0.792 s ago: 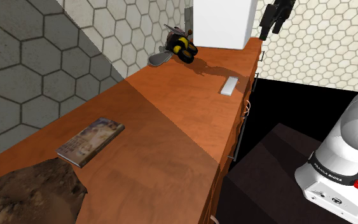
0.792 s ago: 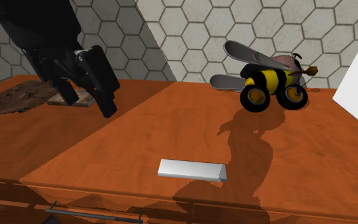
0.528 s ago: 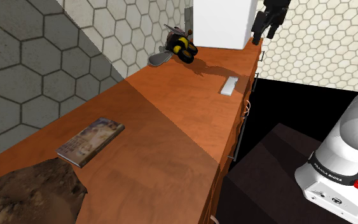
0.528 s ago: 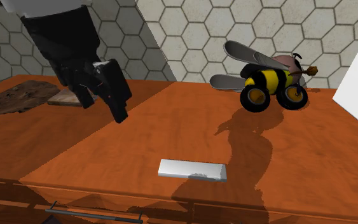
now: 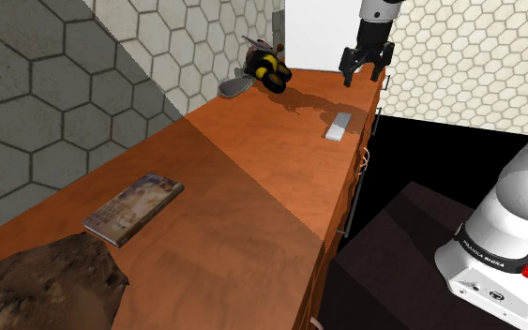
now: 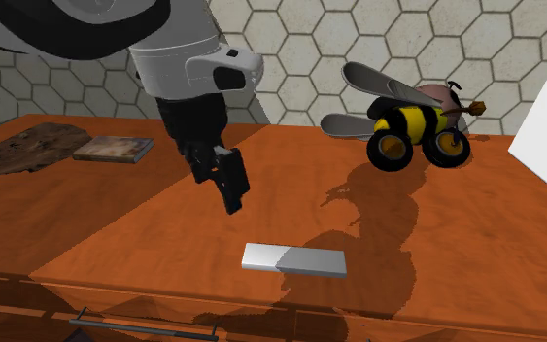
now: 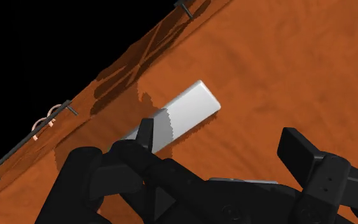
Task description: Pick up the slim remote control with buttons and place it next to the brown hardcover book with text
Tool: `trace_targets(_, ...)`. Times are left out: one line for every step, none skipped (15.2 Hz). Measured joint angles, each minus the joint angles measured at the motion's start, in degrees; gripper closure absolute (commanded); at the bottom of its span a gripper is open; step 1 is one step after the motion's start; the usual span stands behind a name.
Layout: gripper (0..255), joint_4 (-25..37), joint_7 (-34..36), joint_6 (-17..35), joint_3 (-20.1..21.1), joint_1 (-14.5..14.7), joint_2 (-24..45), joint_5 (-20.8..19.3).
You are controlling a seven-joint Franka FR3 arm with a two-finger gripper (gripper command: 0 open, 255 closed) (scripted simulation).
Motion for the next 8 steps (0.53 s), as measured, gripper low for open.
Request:
trace_targets(0, -0.2, 1.8, 1.6, 0.1, -0.5, 1.8, 0.2)
trace_targets(0, 0.3, 3.6, 2.5, 0.2, -0.9, 3.5, 0.4)
trace_targets(0, 0.8, 5.4, 3.7, 0.2, -1.4, 5.6, 0.6)
trace_targets(0, 1.3, 6.9, 4.7, 0.1, -1.9, 7.4, 0.8)
trace_targets(0, 1.5, 8.8, 6.0, 0.2, -2.2, 9.2, 1.0)
trace_targets(0, 1.7, 10.3, 7.3, 0.0, -2.7, 11.0, 1.2)
trace_targets(0, 2.0, 11.9, 8.6, -0.1, -3.1, 13.0, 1.4)
trace_targets(0, 2.7, 13.3, 9.7, -0.4, -3.6, 15.1, 1.6)
